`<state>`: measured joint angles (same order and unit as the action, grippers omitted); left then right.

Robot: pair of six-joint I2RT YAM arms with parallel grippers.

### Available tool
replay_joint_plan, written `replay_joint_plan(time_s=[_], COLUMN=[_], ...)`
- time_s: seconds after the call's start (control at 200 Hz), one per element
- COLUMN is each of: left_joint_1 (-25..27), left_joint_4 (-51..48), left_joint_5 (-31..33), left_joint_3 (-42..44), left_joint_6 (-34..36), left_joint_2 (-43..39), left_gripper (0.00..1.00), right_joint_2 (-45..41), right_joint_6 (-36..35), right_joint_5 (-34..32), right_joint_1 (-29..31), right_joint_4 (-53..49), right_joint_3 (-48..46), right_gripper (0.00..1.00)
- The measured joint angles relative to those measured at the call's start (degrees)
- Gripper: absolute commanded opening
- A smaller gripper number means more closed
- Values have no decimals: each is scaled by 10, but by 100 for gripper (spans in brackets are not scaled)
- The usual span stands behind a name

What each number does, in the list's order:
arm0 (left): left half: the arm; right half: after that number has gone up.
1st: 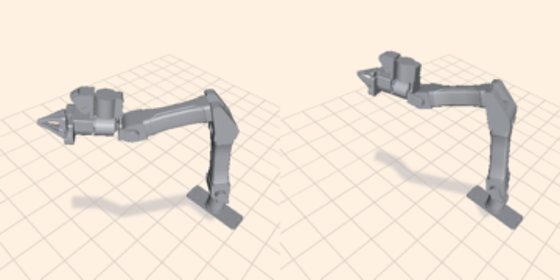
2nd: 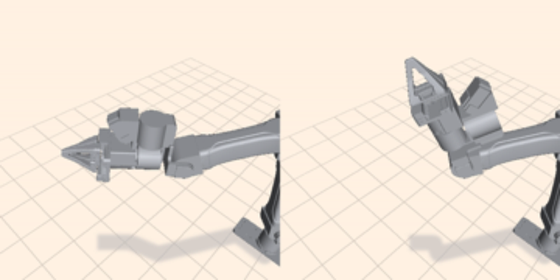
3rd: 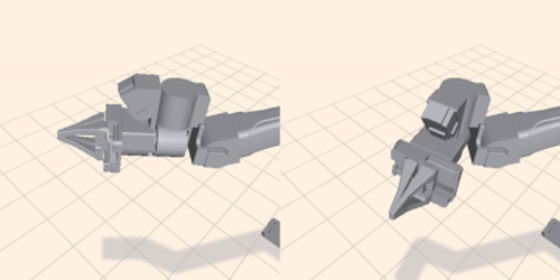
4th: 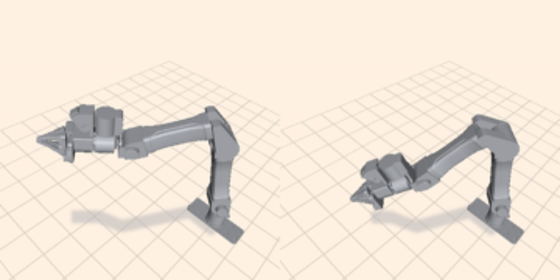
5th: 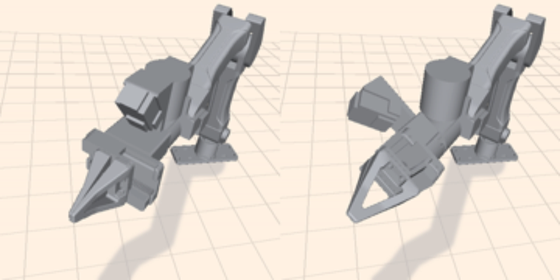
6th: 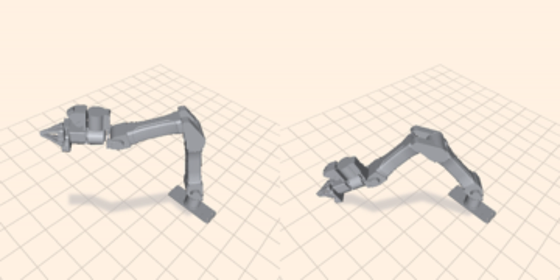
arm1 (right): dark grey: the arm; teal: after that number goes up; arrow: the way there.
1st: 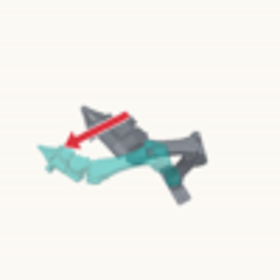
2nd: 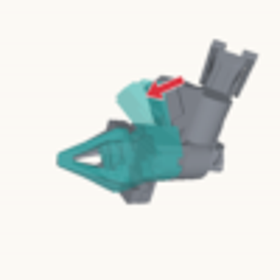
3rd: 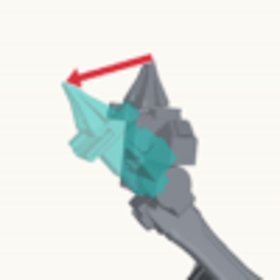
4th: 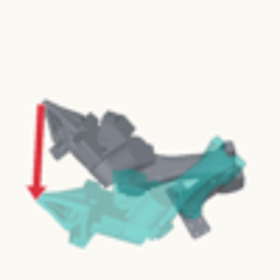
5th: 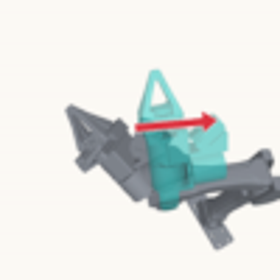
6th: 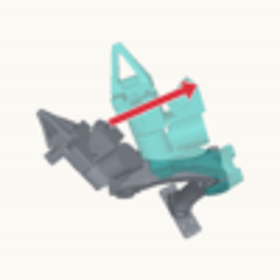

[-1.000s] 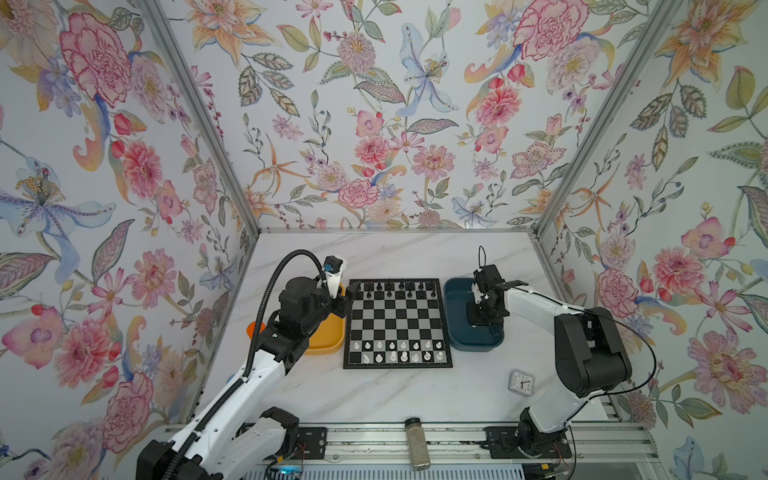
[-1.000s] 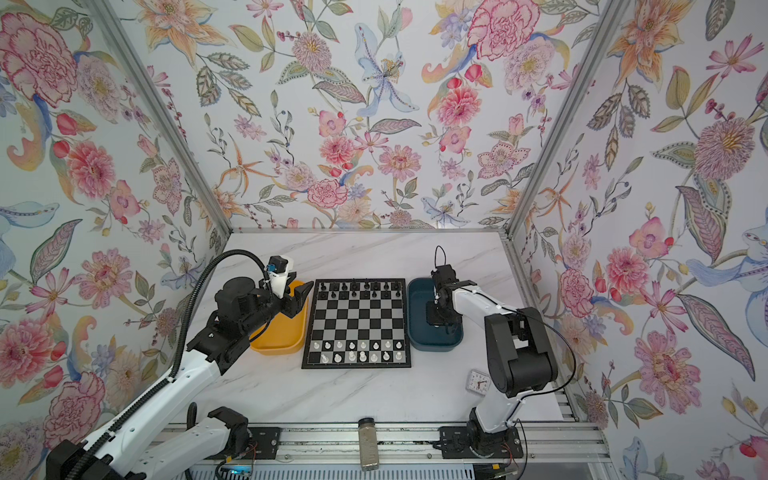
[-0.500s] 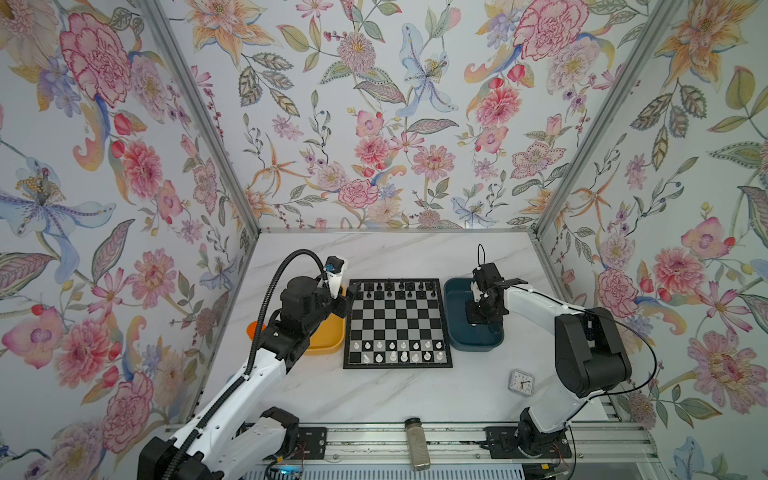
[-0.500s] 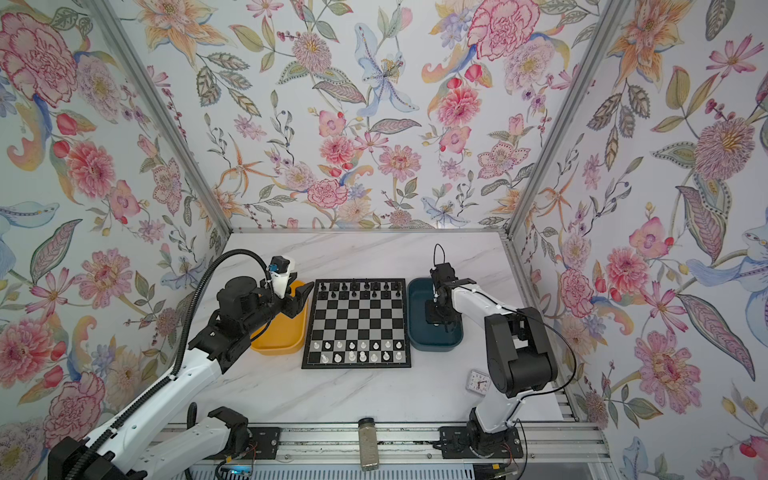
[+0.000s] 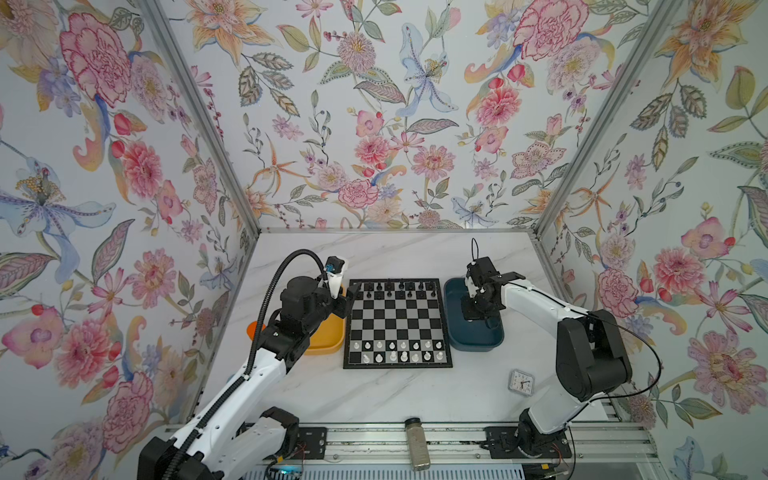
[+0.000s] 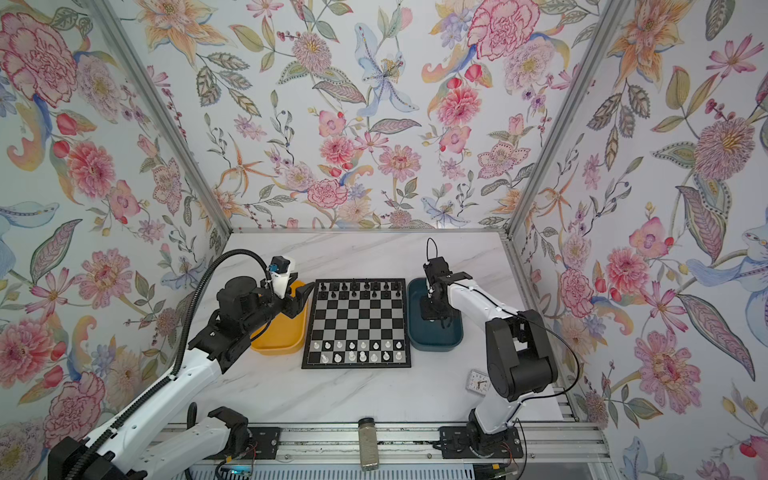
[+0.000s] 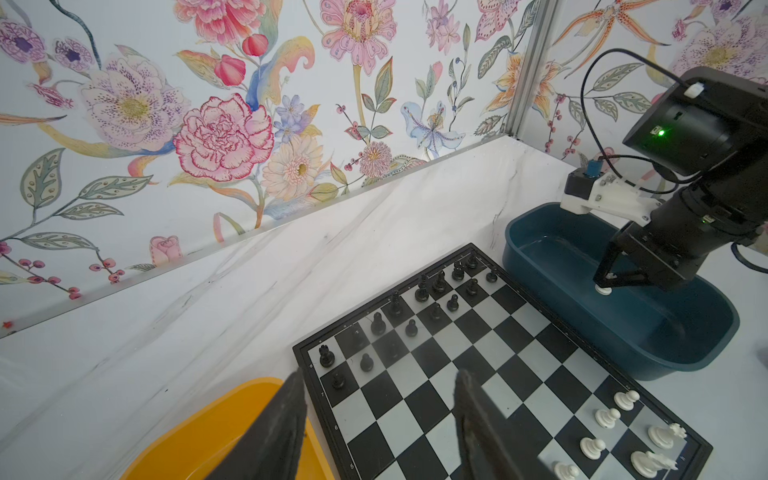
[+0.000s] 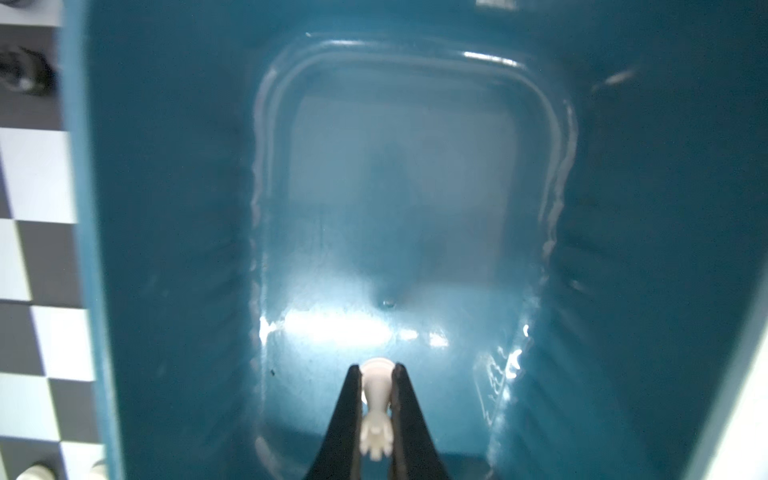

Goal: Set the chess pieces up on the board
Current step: 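Lift the white piece with the right gripper and carry it over the board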

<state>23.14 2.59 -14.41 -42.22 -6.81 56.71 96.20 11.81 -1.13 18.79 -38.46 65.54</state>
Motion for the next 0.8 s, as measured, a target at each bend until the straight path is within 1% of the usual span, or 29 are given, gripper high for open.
replay_joint_plan(time_s=[0.235, 0.631, 0.801], left_joint_1=[-1, -3, -3], left_joint_4=[0, -15, -17], left_joint_5=[-2, -2, -2], left_joint_3=[0, 0, 0], left_joint_6=[0, 2, 2], left_joint_2=[0, 0, -3], left_gripper=[58, 58, 58], right_joint_2=[-3, -14, -13], right_joint_6=[-7, -16, -16], right_joint_5=[-6, -10, -9], right_joint_1=[35, 116, 160], right_joint_4=[-42, -106, -127], right_joint_3=[43, 133, 170], right_gripper=[0, 0, 0])
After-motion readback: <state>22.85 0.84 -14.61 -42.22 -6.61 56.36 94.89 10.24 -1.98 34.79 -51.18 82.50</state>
